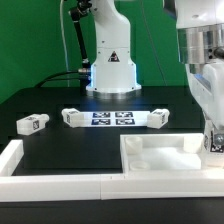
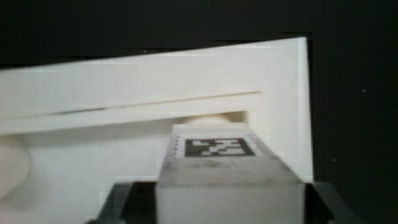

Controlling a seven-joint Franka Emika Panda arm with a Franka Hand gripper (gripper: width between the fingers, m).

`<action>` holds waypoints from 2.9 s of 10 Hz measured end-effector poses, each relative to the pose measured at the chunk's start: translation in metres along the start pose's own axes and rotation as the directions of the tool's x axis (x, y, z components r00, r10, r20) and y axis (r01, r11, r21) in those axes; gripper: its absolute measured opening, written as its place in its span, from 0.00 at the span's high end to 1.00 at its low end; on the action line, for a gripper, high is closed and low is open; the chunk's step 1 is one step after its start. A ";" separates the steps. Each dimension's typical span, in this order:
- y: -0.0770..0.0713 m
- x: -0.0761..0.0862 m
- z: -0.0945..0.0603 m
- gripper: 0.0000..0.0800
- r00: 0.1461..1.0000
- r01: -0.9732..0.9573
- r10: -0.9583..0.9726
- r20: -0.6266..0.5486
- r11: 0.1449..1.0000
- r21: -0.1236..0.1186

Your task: Assemble square table

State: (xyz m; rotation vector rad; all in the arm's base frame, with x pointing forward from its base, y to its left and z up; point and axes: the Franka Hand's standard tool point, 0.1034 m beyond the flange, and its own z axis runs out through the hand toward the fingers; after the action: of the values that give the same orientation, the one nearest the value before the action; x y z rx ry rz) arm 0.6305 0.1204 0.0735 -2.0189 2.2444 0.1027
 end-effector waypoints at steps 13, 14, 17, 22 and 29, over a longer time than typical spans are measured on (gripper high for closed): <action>-0.009 0.003 -0.001 0.20 0.320 0.944 -0.942 -0.098 0.326 -0.049; -0.008 0.003 0.000 0.41 0.378 0.923 -0.921 -0.099 0.383 -0.040; -0.007 0.006 0.001 0.63 0.566 0.820 -0.818 -0.102 0.571 -0.025; -0.002 0.012 0.002 0.63 0.992 0.127 -0.126 -0.033 0.991 0.035; 0.004 0.002 0.001 0.35 0.997 0.078 -0.077 -0.018 0.996 0.048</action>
Offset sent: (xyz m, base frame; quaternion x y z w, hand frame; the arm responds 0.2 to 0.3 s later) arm -0.0013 0.0186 0.0020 0.0532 -0.0080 -0.4740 0.8789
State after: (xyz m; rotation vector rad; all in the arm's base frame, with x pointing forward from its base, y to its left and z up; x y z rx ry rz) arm 0.6265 0.1191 0.0723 -2.0852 2.1528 0.0250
